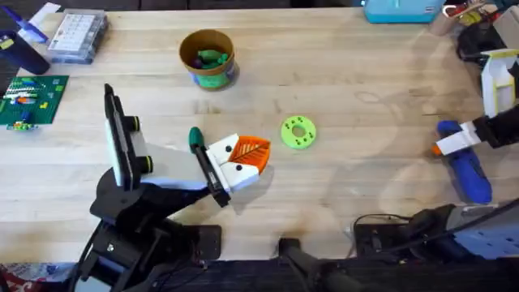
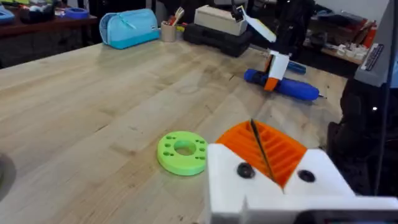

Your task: Pick up the gripper from the table and insert it into the empty holder that is missing its gripper. Then pick up a screw, insert it into the mounting hole, and use the screwdriver to tighten it. Finally, clean up the table by picking up the vegetable and placing it into the bucket.

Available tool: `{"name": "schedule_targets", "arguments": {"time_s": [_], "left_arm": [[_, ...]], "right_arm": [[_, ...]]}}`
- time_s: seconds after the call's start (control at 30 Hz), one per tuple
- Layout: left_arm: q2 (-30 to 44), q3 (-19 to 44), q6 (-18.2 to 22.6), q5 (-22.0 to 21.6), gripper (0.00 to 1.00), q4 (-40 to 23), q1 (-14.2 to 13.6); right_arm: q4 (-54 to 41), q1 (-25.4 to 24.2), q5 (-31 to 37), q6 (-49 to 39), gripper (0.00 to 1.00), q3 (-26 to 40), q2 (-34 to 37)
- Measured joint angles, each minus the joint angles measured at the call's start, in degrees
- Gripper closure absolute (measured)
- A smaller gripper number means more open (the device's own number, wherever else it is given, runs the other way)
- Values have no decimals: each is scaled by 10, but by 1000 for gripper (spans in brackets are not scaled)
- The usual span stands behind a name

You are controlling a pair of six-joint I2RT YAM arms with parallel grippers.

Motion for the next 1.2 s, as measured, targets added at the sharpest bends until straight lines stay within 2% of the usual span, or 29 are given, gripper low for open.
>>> {"name": "schedule_targets", "arguments": {"time_s": [0.43,0.47,0.53,0.67,0.7,1.03,1.2], "left_arm": [[0,0,0,0,981,0,0],[0,0,0,0,981,0,0],[0,0,0,0,981,0,0],[0,0,0,0,981,0,0],[0,0,0,0,981,0,0],[0,0,0,0,981,0,0],[0,0,0,0,981,0,0]], "right_arm": [[-5,1,7,-4,32,0,0],[-3,1,8,-5,92,0,0],[4,1,13,-7,295,0,1],[6,1,17,-6,886,-2,4],[5,1,18,-5,958,-3,5],[-11,1,18,-2,973,-4,5],[-57,1,18,-1,973,13,17]]}}
